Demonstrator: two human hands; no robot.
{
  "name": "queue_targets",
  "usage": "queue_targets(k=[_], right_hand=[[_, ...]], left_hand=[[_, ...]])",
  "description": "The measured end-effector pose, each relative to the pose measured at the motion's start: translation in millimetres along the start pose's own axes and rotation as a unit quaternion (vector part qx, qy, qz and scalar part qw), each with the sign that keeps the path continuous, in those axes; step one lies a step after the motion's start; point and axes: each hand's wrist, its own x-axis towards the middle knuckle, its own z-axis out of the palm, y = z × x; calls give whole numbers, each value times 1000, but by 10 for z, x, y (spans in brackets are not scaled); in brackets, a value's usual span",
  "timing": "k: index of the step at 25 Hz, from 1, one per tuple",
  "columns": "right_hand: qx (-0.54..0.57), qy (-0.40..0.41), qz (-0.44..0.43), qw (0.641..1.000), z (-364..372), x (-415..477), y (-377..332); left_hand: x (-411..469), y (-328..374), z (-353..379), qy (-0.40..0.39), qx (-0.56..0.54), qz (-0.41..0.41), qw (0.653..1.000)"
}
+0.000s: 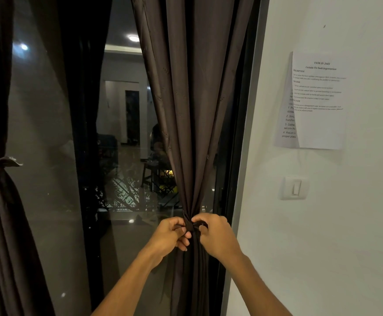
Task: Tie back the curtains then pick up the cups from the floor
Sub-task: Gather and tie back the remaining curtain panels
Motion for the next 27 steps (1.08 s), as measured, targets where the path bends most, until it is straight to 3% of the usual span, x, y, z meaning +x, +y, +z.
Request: queue_targets(k=[4, 9, 20, 27], right_hand=[[-72, -13, -19, 997, 6, 20, -32], [-33, 22, 30, 999, -61, 88, 44], [-96, -14, 43, 994, -477, 400, 10], [-50, 4, 74, 996, -407, 386, 35]], left_hand=[[57, 0, -9, 1, 73, 23, 997], [88, -74, -61, 35, 190, 45, 980], [103, -194, -174, 51, 192, 24, 980], [196, -241, -135, 79, 234, 20, 969]])
